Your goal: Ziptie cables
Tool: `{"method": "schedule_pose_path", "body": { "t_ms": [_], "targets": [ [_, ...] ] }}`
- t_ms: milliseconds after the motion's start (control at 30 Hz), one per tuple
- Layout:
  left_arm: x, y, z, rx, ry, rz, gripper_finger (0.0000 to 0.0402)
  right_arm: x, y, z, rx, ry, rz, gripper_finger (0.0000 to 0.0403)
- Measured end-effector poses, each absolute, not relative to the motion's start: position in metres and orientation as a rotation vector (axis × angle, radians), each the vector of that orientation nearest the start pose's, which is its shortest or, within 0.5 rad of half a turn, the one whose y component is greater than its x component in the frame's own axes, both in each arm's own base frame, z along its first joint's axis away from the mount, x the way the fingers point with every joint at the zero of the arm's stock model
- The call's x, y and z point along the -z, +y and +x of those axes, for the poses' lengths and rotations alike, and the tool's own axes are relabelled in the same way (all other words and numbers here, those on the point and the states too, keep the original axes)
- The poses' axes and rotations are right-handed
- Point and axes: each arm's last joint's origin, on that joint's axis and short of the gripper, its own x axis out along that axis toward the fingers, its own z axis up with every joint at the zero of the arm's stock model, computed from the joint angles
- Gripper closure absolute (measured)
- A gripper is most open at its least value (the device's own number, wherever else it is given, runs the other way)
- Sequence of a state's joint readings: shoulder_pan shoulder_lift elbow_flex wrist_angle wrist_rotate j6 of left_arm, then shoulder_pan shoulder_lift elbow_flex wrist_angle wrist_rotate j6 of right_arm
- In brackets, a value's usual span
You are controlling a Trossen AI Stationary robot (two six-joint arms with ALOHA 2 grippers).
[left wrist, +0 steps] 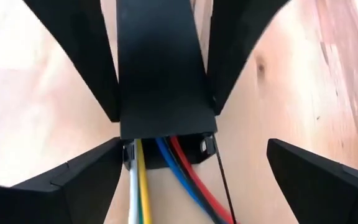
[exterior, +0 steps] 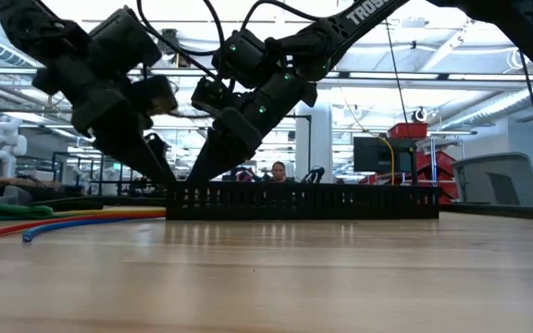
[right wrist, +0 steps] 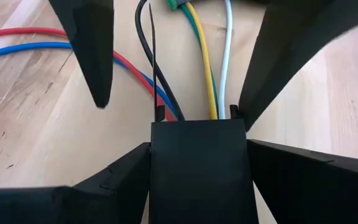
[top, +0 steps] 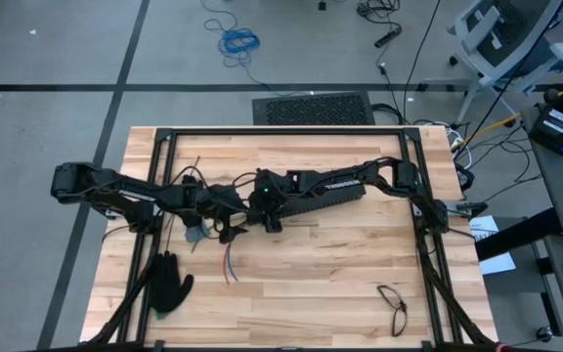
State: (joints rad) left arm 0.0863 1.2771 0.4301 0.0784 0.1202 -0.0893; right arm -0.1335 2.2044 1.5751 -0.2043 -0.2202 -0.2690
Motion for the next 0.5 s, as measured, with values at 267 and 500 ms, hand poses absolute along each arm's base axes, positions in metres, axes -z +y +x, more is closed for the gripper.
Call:
{"method": "schedule_pose_path", "body": {
  "t_ms": [267,500],
  "targets": [
    [-0.162,0.013,0.202,-0.116,0.775,0.012,0.0013,-0.148,-0.057,0.469,-0.166,0.836,-0.057,0.016],
    [-0.17,0.003,0.188,-0.107,0.792,-0.021,0.0013,-0.145,-0.057,0.464,-0.168,0.897,-0.044,0.016]
  ]
}}
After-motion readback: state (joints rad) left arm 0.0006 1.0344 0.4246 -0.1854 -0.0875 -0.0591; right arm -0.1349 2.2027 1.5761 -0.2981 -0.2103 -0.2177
